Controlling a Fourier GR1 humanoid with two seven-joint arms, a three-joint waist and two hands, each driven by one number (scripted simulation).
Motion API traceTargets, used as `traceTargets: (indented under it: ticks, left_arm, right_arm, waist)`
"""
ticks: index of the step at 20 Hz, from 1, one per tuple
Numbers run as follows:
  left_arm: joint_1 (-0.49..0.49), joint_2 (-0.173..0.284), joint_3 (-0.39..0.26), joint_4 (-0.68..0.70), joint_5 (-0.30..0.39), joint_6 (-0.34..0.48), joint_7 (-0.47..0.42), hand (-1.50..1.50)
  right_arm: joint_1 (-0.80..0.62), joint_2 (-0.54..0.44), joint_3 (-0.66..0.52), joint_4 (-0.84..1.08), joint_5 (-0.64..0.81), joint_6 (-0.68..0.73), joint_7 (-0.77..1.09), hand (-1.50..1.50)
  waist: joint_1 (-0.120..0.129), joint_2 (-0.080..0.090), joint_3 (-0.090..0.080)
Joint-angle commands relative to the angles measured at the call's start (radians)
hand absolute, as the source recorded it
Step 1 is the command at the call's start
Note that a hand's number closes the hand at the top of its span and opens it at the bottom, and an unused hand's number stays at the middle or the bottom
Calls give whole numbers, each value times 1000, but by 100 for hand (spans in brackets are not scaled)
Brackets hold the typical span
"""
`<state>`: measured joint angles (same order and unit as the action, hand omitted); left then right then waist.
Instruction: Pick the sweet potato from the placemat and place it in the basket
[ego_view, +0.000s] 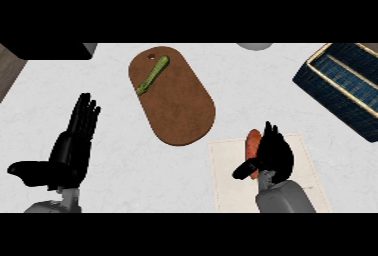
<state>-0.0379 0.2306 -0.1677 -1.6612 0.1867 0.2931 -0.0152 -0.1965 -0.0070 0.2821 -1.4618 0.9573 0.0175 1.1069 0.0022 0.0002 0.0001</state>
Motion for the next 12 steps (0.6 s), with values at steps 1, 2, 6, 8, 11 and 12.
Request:
traceTargets:
  ticks: [1, 2, 6, 8, 11, 12]
  left_arm:
    - [95, -1, 0, -58, -13, -22, -31, 0]
    - [42, 18, 39, -45, 18, -62, 23, 0]
    - [31, -29, 29, 45, -18, -57, -56, 0]
    - [-25, -27, 69, 21, -15, -63, 18, 0]
    - [16, -42, 44, -58, -38, -52, 51, 0]
    - [33, -40, 59, -3, -29, -86, -14, 0]
  right_arm:
    - [-17, 7, -41, 58, -11, -47, 53, -150]
    - [-27, 7, -10, 51, -43, -32, 66, 150]
    - [-29, 7, -3, 106, -23, 70, -21, 150]
    - [-60, 7, -16, 53, -21, 94, 13, 150]
    - [-90, 7, -19, 190, -1, 18, -46, 150]
    - [-92, 7, 13, 201, 2, 8, -35, 150]
  waist:
    - [5, -1, 0]
    - [2, 0, 0]
    - [0, 0, 0]
    - [-1, 0, 0]
    - [2, 0, 0]
    - [3, 0, 0]
